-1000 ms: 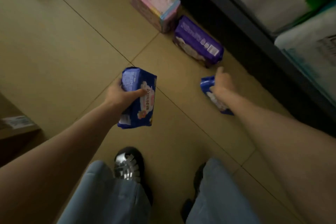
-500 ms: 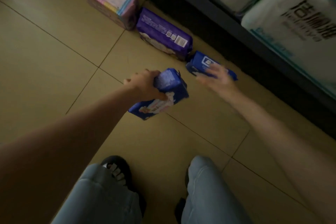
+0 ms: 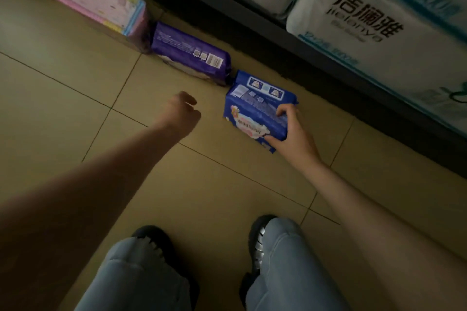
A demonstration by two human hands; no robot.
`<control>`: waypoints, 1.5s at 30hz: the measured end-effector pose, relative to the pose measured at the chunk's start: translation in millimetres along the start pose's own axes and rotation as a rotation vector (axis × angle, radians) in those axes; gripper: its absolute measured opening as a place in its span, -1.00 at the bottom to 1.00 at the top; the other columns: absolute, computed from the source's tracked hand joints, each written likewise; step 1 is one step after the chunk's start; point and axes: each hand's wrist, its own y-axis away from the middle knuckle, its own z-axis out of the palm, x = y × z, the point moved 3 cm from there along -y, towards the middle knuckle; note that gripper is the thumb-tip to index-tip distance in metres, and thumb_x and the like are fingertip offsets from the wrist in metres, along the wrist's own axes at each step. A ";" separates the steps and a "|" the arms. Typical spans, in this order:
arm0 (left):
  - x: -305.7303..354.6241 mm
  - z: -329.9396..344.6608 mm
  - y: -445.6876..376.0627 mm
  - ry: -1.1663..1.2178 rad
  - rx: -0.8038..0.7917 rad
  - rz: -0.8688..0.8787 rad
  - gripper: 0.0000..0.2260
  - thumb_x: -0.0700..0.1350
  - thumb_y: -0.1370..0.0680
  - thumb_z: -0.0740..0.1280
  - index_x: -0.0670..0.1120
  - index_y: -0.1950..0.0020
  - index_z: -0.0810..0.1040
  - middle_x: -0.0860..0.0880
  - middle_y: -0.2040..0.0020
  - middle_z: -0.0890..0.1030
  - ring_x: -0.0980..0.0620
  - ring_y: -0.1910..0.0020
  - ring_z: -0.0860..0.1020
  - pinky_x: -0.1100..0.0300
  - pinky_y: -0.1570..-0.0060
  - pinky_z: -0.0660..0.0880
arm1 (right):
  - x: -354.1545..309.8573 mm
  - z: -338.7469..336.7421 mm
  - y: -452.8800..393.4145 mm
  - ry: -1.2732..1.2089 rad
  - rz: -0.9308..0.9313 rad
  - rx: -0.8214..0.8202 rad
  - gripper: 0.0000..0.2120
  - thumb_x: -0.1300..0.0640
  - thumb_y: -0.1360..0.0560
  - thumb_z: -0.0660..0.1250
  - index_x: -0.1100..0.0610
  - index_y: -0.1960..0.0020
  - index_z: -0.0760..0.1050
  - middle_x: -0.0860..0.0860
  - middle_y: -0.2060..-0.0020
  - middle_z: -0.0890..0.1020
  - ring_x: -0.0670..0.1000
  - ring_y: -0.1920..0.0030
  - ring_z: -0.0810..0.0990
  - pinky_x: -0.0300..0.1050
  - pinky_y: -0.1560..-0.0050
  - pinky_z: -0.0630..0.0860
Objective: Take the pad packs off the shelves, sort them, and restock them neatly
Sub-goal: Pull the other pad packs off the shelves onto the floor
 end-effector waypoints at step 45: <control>367.1 -239.8 319.8 0.068 0.461 0.849 -0.71 -0.27 -0.50 0.32 -0.09 -0.19 0.41 0.11 -0.02 0.43 0.21 0.12 0.40 0.40 0.17 0.28 | -370.1 -595.5 44.4 0.610 -0.019 0.755 -0.15 0.21 -0.46 0.36 0.02 -0.54 -0.11 0.14 -0.49 0.09 0.25 -0.45 0.11 0.16 -0.30 0.29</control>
